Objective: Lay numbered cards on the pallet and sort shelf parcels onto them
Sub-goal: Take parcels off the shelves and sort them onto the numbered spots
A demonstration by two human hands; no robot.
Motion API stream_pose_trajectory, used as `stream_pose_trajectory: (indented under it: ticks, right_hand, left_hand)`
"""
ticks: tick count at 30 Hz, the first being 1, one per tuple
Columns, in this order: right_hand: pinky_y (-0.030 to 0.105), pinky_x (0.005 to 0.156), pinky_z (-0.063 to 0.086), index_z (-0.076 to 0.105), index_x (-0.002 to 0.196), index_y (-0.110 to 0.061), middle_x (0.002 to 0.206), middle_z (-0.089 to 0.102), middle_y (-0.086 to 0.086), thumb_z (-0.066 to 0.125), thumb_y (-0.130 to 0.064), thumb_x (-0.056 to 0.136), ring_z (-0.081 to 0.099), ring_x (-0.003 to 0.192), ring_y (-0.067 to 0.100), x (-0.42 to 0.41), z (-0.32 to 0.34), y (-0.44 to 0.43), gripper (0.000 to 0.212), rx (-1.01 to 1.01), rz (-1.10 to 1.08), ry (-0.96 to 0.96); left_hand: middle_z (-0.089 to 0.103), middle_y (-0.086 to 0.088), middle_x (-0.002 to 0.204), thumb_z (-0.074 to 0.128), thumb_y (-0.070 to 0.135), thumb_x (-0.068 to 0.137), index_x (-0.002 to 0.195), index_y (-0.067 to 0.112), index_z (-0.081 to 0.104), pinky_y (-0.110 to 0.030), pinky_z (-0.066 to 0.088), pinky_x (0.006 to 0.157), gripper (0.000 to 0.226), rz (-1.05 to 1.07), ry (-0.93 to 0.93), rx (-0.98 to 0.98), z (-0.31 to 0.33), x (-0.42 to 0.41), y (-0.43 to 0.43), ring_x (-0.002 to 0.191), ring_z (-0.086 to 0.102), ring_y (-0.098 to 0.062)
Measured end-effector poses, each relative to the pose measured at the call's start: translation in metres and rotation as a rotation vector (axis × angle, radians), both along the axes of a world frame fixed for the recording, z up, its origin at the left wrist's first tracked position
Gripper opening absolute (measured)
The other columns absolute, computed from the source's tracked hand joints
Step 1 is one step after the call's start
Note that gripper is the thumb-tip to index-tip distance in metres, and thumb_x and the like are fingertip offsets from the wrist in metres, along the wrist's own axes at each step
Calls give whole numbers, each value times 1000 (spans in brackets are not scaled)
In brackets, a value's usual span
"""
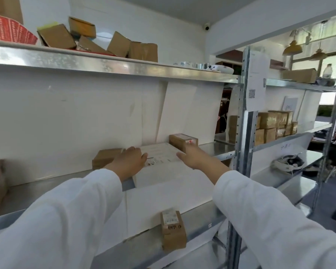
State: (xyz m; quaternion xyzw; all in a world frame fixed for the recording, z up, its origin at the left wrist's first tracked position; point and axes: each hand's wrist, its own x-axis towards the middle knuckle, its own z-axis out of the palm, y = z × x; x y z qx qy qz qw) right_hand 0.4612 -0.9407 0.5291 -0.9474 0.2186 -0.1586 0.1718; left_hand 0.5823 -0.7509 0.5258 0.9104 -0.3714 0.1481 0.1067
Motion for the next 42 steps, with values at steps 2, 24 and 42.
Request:
stream_pose_trajectory:
  ticks: [2,24,42]
  right_hand:
    - [40,93,50,33,144,-6,139,47,14,43,-41,99,53,115,30,15,-8,-11,57,8,-4,41]
    - [44,97,51,51,133,-15,121,63,6,67,-45,86,63,109,26,60,-45,-67,59,932,121,-109]
    - [29,92,53,47,136,-47,123,65,-17,80,-32,78,63,111,5,-66,-35,-39,68,952,737,-442]
  left_hand:
    - [57,-13,100,33,31,101,95,6,57,-37,38,86,35,-8,35,3,-9,14,-5,99,53,-30]
    - [65,3,89,49,27,94,108,19,57,-23,47,58,19,202,827,-914,-43,15,-33,77,63,-14]
    - [71,2,114,66,7,87,126,21,60,-36,59,80,42,-52,669,-1513,-42,-143,23,97,71,-21]
